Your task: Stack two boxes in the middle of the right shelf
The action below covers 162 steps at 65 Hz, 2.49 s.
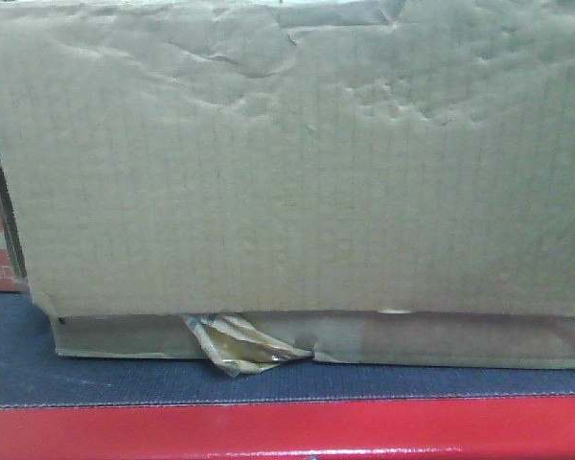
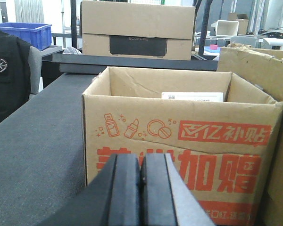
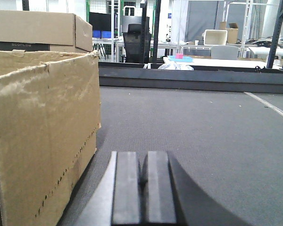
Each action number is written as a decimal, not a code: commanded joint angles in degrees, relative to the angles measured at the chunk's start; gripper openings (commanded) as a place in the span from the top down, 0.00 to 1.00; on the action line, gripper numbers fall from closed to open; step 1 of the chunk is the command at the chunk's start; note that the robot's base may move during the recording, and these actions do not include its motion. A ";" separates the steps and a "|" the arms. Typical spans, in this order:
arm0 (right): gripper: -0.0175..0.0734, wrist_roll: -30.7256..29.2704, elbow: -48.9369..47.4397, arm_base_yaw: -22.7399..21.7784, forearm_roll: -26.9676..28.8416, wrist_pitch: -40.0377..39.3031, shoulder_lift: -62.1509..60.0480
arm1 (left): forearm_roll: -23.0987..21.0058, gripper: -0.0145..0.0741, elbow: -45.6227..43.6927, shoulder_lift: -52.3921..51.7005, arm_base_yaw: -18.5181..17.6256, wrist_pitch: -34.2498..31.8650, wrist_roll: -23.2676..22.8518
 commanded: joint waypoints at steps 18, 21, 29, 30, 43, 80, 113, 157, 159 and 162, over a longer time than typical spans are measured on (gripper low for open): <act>0.98 -0.03 0.00 -0.29 0.10 -1.33 -0.19 | 0.08 0.96 -0.11 -0.20 0.02 -1.06 -0.34; 0.98 -0.03 0.00 -0.29 0.10 -1.33 -0.19 | 0.08 0.96 -0.11 -0.20 0.02 -1.06 -0.34; 0.98 -0.03 0.00 -0.29 0.10 -1.33 -0.19 | 0.20 0.96 -0.11 -0.20 0.02 -1.06 0.00; 0.98 -0.03 0.00 -0.29 0.10 -1.33 -0.19 | 0.21 0.96 -0.11 -0.20 0.02 -1.21 0.00; 0.98 -0.03 0.00 -0.29 0.10 -1.33 -0.19 | 0.21 0.96 -0.11 -0.20 0.02 -2.02 0.00; 0.98 -0.03 0.00 -0.29 0.10 -1.33 -0.19 | 0.21 0.96 -3.03 -0.20 0.02 -0.60 0.00; 0.98 -0.03 0.00 -0.29 0.10 -1.33 -0.19 | 0.21 0.96 -37.04 21.95 0.02 32.78 0.00; 0.98 -0.03 0.00 -0.29 0.10 -1.33 -0.19 | -0.71 0.96 -63.13 57.79 1.19 43.17 0.00; 0.98 -0.03 0.00 -0.29 0.10 -1.33 -0.19 | -0.85 0.96 -64.45 59.50 1.62 43.93 0.00; 0.98 -0.03 0.00 -0.29 0.10 -1.33 -0.19 | -0.93 0.96 -66.74 62.55 2.08 45.13 1.42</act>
